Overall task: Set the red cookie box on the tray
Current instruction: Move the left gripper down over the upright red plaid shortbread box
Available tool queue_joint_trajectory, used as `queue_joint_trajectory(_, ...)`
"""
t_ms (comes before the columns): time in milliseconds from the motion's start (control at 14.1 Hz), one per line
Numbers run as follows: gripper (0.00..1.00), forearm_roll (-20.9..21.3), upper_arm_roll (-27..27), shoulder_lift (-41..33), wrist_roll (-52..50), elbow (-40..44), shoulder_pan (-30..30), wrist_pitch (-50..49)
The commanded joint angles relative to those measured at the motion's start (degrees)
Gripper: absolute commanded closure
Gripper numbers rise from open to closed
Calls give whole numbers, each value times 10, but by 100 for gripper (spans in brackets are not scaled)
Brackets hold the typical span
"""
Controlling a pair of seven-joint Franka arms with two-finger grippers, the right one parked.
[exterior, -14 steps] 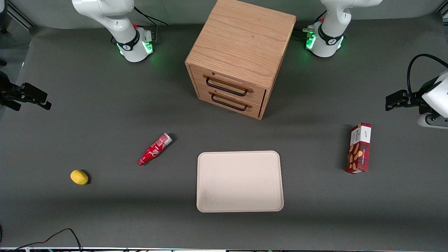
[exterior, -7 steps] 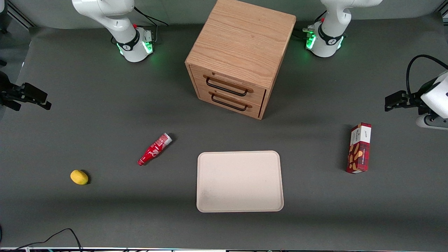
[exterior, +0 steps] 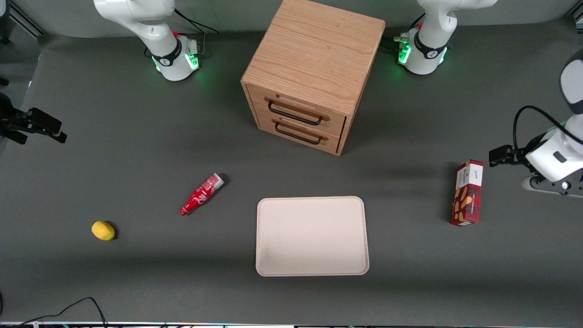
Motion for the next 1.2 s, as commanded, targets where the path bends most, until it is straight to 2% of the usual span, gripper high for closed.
queue_joint_trajectory(0,0,7,-1,-13,29,-82,19,99)
queue_joint_trajectory(213,0,7,-1,-4,62,-173,31,231)
queue_joint_trajectory(354,0,7,-2,23,62,-205,33,289)
queue_joint_trajectory(850,0,1,-2,96,86,-236,36,406)
queue_joint_trajectory(1134,0,-3,-4,119,110,-236,49,438)
